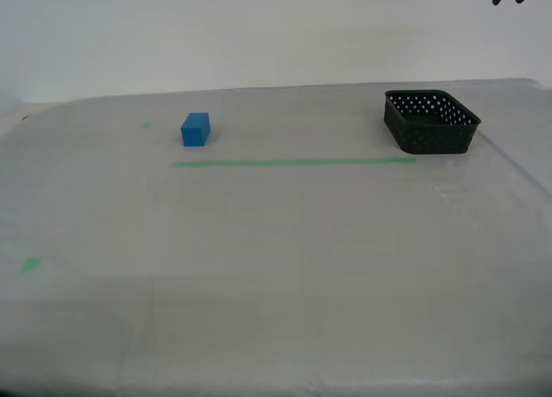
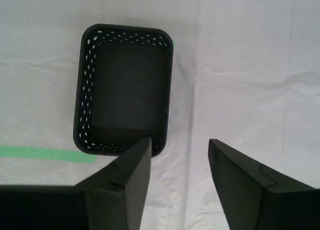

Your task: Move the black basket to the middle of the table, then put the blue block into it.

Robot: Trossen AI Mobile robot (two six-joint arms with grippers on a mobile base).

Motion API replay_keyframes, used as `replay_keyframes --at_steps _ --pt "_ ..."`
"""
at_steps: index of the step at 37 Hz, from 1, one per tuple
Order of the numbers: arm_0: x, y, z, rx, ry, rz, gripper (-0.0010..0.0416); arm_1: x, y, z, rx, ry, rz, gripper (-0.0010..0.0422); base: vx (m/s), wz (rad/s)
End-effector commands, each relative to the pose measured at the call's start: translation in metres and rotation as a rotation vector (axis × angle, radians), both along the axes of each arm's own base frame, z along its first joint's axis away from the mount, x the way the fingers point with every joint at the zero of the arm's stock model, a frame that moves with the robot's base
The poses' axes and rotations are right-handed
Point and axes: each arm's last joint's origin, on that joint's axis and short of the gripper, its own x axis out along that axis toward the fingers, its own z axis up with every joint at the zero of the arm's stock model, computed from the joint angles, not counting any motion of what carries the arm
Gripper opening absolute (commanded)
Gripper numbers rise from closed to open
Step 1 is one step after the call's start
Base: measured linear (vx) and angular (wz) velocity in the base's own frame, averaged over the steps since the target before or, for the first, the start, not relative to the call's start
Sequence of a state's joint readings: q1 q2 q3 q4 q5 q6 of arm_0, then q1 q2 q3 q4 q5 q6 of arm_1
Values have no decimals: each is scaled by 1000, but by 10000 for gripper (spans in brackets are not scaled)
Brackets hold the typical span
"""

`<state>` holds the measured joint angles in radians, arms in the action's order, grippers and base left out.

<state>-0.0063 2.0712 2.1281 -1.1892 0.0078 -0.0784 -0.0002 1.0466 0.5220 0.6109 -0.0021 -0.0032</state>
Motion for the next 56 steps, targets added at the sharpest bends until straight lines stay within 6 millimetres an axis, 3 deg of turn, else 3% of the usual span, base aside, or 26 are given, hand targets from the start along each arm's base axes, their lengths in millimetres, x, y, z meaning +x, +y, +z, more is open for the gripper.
replay_keyframes --at_steps 1,10,17,36,50,56 --pt "0 0 2 -2 -9 1 194 0 0 1 3 -6 1 0 0 0" --pt "0 0 2 -1 -9 0 289 0 0 1 3 -6 1 0 0 0" --pt "0 0 2 -1 -9 0 332 0 0 1 3 -6 1 0 0 0" --pt "0 1 3 18 -15 -5 351 0 0 1 3 -6 1 0 0 0" --pt "8 0 10 43 -116 -47 372 0 0 1 3 -6 1 0 0 0" --pt "16 0 1 52 -114 -64 381 0 0 1 3 -6 1 0 0 0"
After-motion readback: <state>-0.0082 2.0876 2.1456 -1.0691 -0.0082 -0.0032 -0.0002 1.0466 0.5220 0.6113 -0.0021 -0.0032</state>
